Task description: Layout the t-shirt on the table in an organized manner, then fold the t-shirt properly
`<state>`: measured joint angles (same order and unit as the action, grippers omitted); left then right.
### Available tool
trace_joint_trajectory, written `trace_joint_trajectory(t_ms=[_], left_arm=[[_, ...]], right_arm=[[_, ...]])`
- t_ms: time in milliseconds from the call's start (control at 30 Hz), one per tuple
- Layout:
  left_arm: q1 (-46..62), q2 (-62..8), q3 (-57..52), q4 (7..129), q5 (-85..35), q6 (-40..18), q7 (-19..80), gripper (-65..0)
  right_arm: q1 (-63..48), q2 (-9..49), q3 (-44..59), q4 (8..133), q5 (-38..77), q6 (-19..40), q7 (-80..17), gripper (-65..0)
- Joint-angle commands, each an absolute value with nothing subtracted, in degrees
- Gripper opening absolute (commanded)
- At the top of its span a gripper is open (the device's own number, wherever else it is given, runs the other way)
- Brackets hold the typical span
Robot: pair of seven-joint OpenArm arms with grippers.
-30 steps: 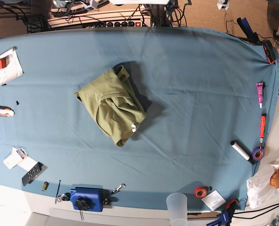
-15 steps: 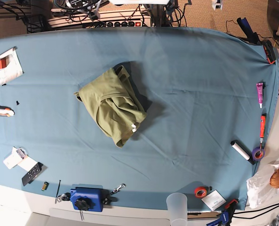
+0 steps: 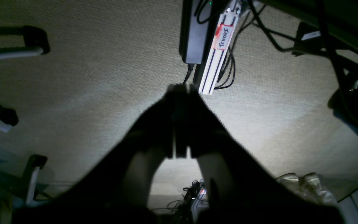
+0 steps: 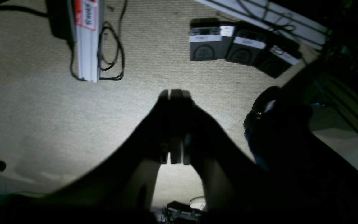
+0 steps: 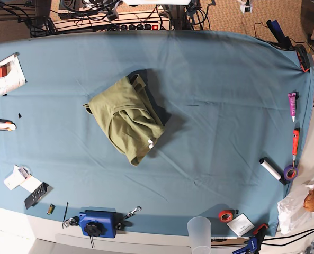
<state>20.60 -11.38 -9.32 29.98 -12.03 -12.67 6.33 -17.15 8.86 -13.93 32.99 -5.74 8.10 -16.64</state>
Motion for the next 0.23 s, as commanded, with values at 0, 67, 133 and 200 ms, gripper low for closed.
trace_joint_trajectory(t_ms=[0,67,133,200], left_arm=[[21.2,-11.4,-9.4,30.2,-12.2,-13.1,5.9,-65.0],[21.3,-10.9,-9.4,30.3,-12.2,-13.1,6.0,-65.0],[21.3,-10.2,-9.4,30.3,-12.2,-13.1,6.0,-65.0],[21.3,-9.5,-9.4,30.3,-12.2,-13.1,6.0,-65.0]], right_arm=[[-17.5,9.4,-13.9,33.3,-5.6,7.9,-16.4,-65.0],[-17.5,9.4,-13.9,33.3,-5.6,7.9,-16.5,-65.0],[-17.5,9.4,-13.9,33.3,-5.6,7.9,-17.4,-65.0],[-17.5,9.4,-13.9,33.3,-5.6,7.9,-17.6,-65.0]])
